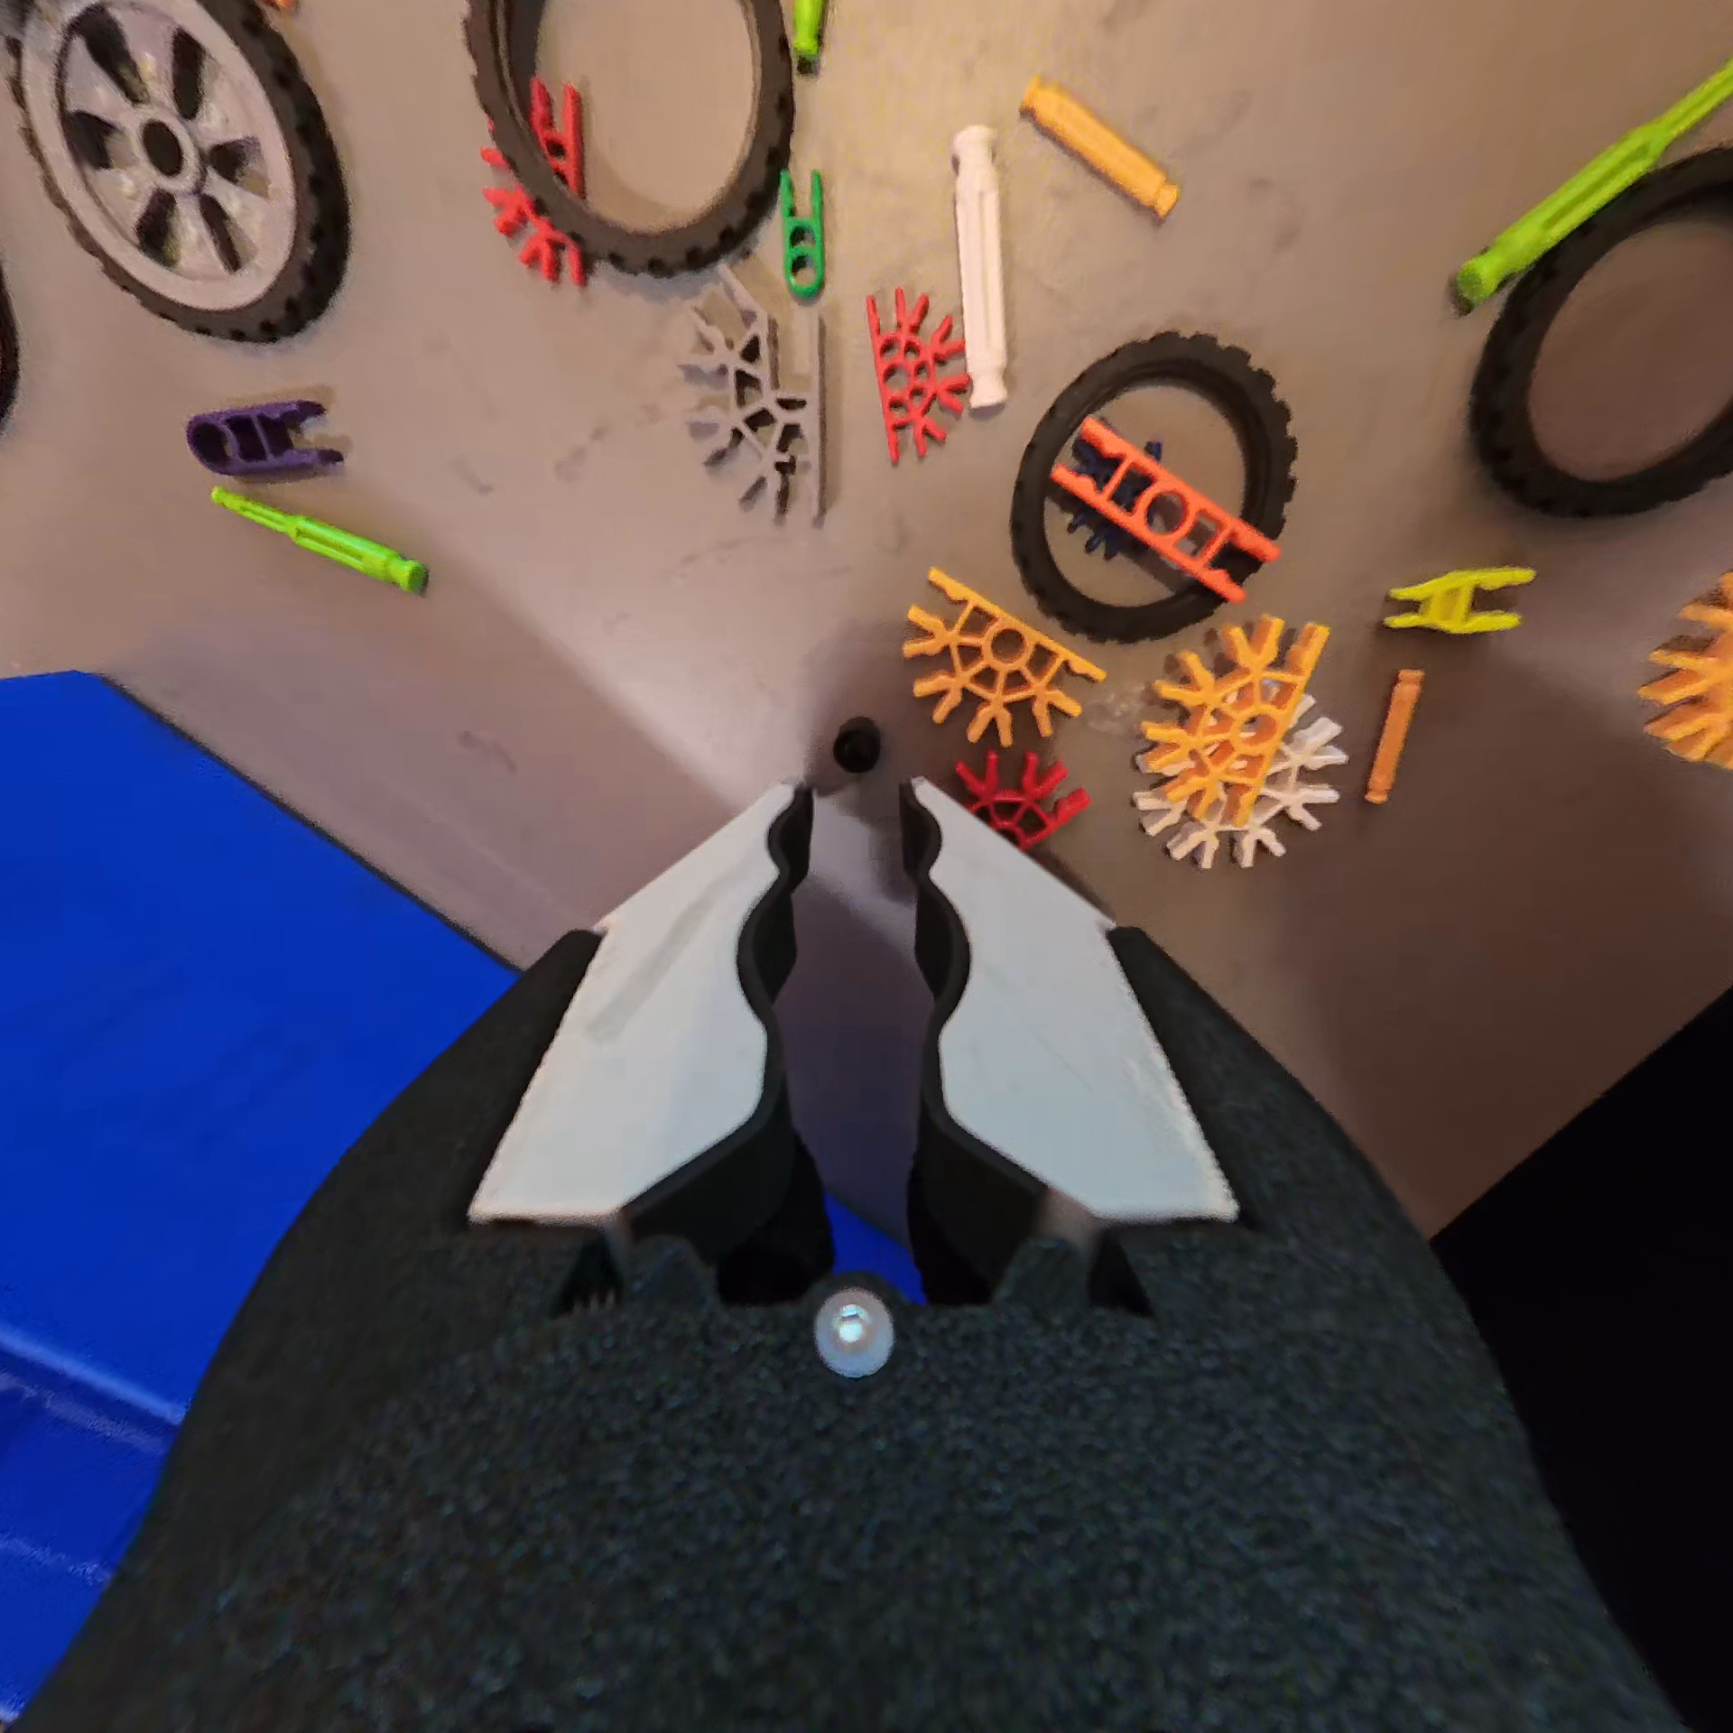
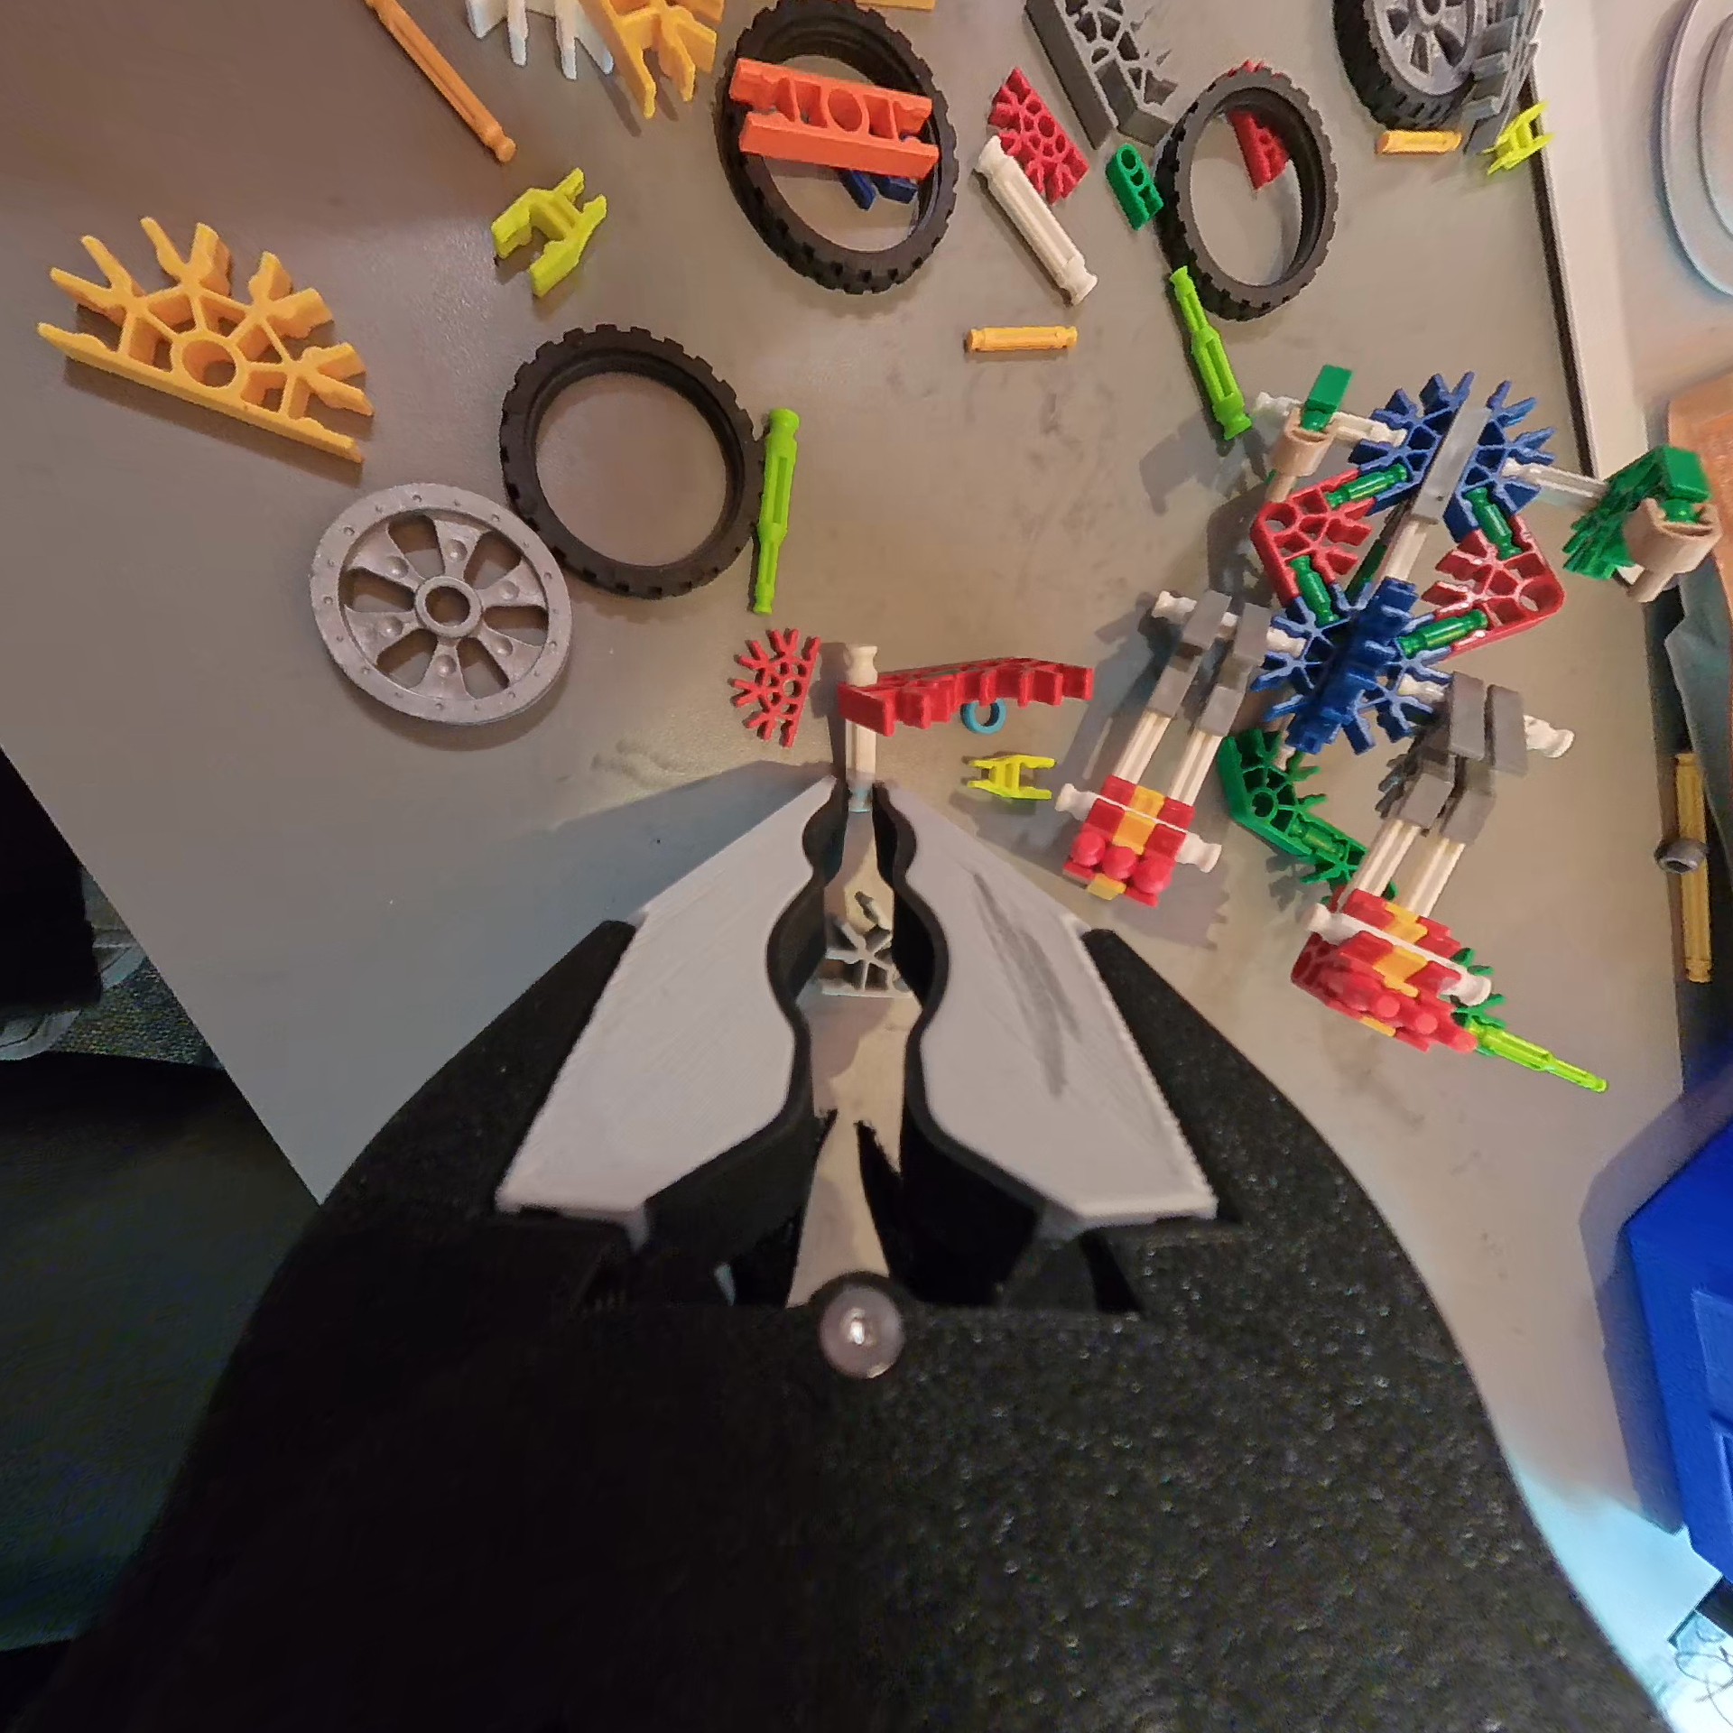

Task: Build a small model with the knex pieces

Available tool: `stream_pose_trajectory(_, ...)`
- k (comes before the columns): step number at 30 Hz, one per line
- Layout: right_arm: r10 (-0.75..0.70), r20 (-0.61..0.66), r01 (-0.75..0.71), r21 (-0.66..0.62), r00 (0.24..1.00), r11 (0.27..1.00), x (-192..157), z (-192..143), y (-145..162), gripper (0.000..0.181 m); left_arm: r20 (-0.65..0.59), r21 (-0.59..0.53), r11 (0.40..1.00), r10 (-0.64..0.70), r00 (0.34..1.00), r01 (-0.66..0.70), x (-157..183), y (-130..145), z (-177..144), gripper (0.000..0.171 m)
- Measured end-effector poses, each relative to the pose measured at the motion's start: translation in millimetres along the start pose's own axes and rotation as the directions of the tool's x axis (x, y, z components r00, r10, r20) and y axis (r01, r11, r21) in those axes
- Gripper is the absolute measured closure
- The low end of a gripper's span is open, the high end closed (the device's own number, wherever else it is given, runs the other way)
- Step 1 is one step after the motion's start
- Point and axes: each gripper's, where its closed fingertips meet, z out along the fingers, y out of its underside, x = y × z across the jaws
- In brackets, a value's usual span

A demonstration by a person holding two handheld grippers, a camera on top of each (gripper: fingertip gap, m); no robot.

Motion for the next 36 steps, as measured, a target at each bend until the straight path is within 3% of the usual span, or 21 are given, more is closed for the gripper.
stream_pose_trajectory(16,0.009,-0.004,-0.009,0.004,1.000,1.000,-0.1,-0.1,0.1,0.176,0.028,0.058,0.996,0.059,0.998,-0.061,0.2,-16.7,-4.9,0.165)
stream_pose_trajectory(20,0.018,-0.002,-0.018,0.006,1.000,1.000,-0.1,0.0,-0.1,0.176,-0.037,0.161,0.979,0.135,0.990,-0.128,26.2,-47.2,-20.1,0.165)
stream_pose_trajectory(25,0.043,0.010,-0.043,0.005,0.999,0.999,0.0,0.1,0.0,0.176,-0.090,0.208,0.943,0.285,0.954,-0.261,71.2,-81.8,-14.9,0.165)
stream_pose_trajectory(29,0.052,0.005,-0.052,0.006,0.999,0.999,0.0,0.0,0.1,0.176,-0.080,0.192,0.923,0.353,0.932,-0.333,84.2,-95.0,-6.1,0.165)
stream_pose_trajectory(36,0.074,0.003,-0.074,0.018,0.997,0.997,0.2,0.0,0.3,0.176,-0.183,0.244,0.921,0.352,0.918,-0.305,103.1,-109.0,-1.2,0.160)
